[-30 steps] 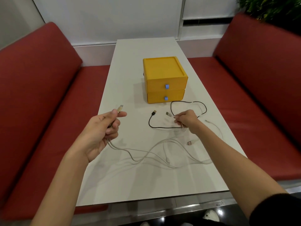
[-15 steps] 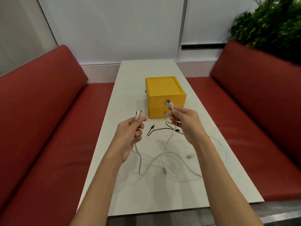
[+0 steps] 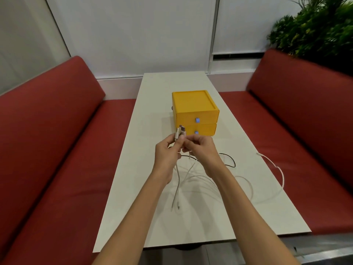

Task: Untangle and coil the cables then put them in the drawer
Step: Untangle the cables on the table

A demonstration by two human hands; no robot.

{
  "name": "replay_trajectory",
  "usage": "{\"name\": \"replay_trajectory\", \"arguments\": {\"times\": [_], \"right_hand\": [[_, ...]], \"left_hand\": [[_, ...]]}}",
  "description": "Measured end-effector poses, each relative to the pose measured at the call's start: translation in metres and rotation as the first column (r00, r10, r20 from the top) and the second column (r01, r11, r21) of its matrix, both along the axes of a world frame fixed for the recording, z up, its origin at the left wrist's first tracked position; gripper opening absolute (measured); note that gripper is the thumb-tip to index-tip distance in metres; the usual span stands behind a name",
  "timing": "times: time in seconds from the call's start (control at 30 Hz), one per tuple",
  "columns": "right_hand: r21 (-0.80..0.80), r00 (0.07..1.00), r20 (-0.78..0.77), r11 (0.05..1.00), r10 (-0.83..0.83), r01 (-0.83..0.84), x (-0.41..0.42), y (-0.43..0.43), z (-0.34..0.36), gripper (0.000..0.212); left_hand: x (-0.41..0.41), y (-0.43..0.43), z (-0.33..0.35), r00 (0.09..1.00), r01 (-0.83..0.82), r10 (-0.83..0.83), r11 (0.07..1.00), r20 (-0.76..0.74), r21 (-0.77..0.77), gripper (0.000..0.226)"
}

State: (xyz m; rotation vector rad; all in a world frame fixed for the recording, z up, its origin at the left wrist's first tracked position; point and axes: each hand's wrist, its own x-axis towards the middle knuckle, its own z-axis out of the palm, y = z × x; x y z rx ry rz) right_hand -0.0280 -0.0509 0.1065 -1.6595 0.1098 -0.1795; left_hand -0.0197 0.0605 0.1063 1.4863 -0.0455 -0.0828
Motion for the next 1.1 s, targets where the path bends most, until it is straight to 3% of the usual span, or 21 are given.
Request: {"name": "replay_trajectory", "arguments": {"times": [0.17, 0.33, 0.43, 0.53, 0.63, 0.77, 1.03, 1.1], "right_hand": [[-0.202, 0.989, -0.006, 0.968, 0.150, -0.148, 0.009, -0.006, 0.009, 0.021], [-0.290, 0.978, -0.052, 0.934, 0.204, -0.210, 0.026, -0.014, 0.022, 0.034], [-0.285, 0.957, -0.062, 0.914, 0.284, -0.289, 0.031, -0.015, 0.025, 0.027], [-0.495, 0.920, -0.144, 0.778, 0.365, -0.386, 0.035, -0.021, 0.019, 0.012], [-0.696, 0.904, -0.260, 0.583, 0.340, -0.419, 0.042, -0.037, -0.002, 0.009], [-0.740, 0.929, -0.268, 0.562, 0.257, -0.369, 0.049, -0.062, -0.020, 0.014], [-0.870, 0.939, -0.310, 0.354, 0.148, -0.343, 0.068, -0.106, -0.028, 0.014], [-0.864, 0.932, -0.332, 0.348, 0.145, -0.362, 0.067, -0.116, -0.028, 0.010]], "left_hand": [[0.007, 0.006, 0.007, 0.998, 0.020, -0.023, 0.999, 0.057, 0.048, 0.024], [0.017, 0.014, 0.008, 0.988, 0.087, -0.097, 0.993, 0.121, 0.084, 0.023], [0.019, 0.012, 0.009, 0.992, 0.066, -0.071, 0.996, 0.107, 0.054, 0.026], [0.018, 0.017, 0.008, 0.995, 0.014, -0.015, 1.000, 0.097, 0.015, 0.028], [0.021, 0.029, 0.009, 0.996, -0.057, 0.069, 0.983, 0.062, -0.177, 0.030], [0.029, 0.052, 0.012, 0.975, -0.194, 0.213, 0.955, 0.062, -0.227, 0.030], [0.040, 0.099, 0.014, 0.944, -0.304, 0.330, 0.893, 0.024, -0.331, 0.030], [0.041, 0.112, 0.021, 0.934, -0.331, 0.358, 0.857, -0.004, -0.396, 0.032]]}}
